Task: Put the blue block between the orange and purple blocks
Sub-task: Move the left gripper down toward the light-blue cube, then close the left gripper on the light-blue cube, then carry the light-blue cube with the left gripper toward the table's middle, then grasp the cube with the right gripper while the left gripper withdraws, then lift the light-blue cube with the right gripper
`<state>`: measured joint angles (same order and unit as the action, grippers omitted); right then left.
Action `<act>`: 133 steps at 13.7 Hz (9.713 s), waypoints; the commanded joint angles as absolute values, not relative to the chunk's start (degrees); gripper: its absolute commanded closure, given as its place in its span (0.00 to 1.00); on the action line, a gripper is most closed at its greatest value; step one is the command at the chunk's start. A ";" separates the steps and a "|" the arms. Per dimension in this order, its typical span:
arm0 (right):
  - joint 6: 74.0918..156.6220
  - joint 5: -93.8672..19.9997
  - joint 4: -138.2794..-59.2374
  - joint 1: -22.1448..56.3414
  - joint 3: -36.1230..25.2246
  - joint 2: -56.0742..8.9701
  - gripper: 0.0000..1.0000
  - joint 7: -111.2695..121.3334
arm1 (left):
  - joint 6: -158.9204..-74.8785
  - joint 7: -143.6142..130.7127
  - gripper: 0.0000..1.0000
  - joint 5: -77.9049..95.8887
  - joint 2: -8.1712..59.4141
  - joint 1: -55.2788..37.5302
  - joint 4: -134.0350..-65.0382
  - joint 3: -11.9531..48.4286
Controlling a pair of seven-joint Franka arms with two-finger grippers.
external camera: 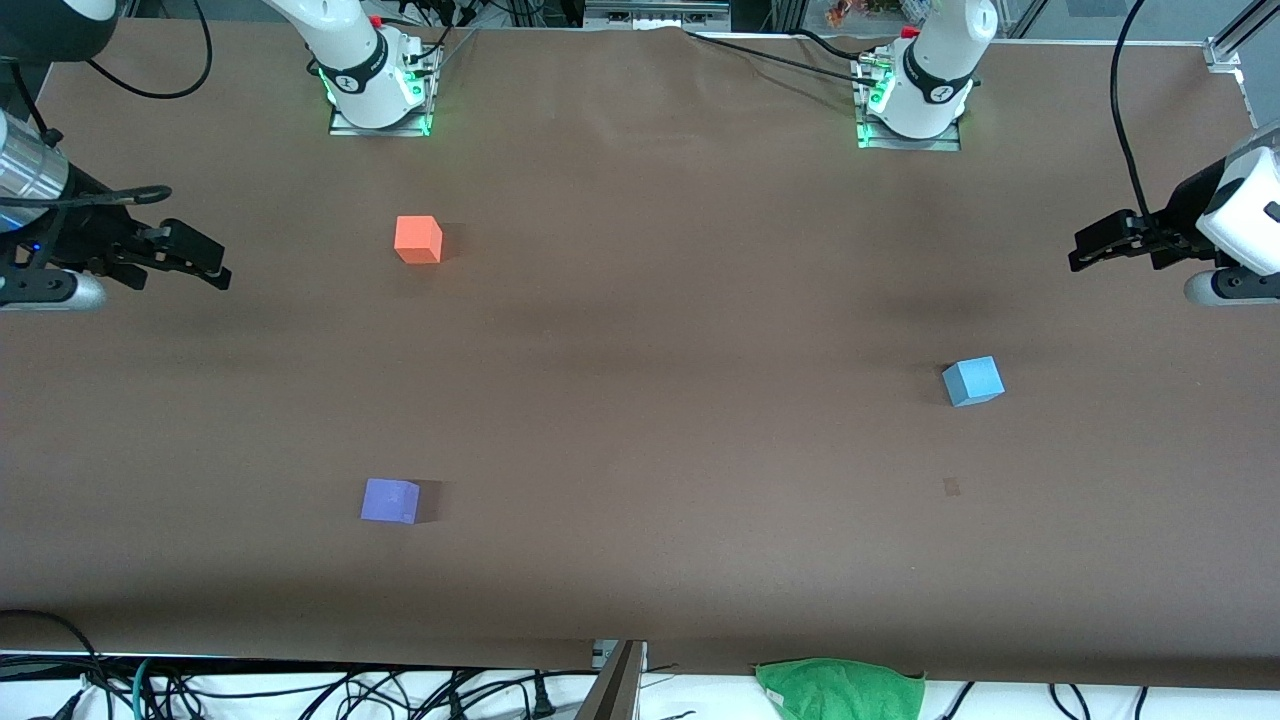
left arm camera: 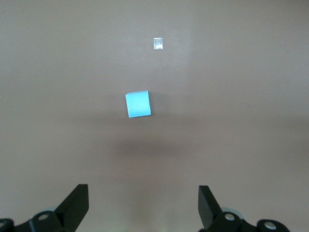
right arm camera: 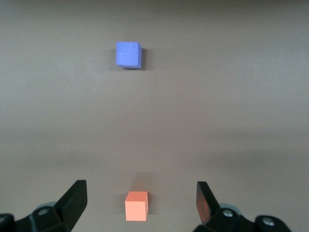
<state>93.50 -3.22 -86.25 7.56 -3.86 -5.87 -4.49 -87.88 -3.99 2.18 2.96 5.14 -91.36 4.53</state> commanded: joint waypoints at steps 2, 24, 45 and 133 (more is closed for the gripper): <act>92.99 -3.16 -85.25 6.24 -3.60 -5.80 0.00 -3.95 | -87.01 -3.78 0.00 2.11 2.72 4.66 -90.70 4.22; 92.90 -3.60 -85.25 6.24 -4.83 -5.98 0.00 -4.66 | -129.33 -3.16 0.00 -0.70 21.97 7.73 -112.74 3.34; 92.55 -3.60 -85.25 6.24 -4.92 -5.98 0.00 -4.22 | -141.34 -6.24 0.90 2.90 24.88 6.24 -119.45 4.04; 140.78 -4.66 -122.93 24.79 -6.05 -18.03 0.67 -7.22 | -78.57 -1.50 0.00 -1.14 10.63 5.36 -80.51 1.85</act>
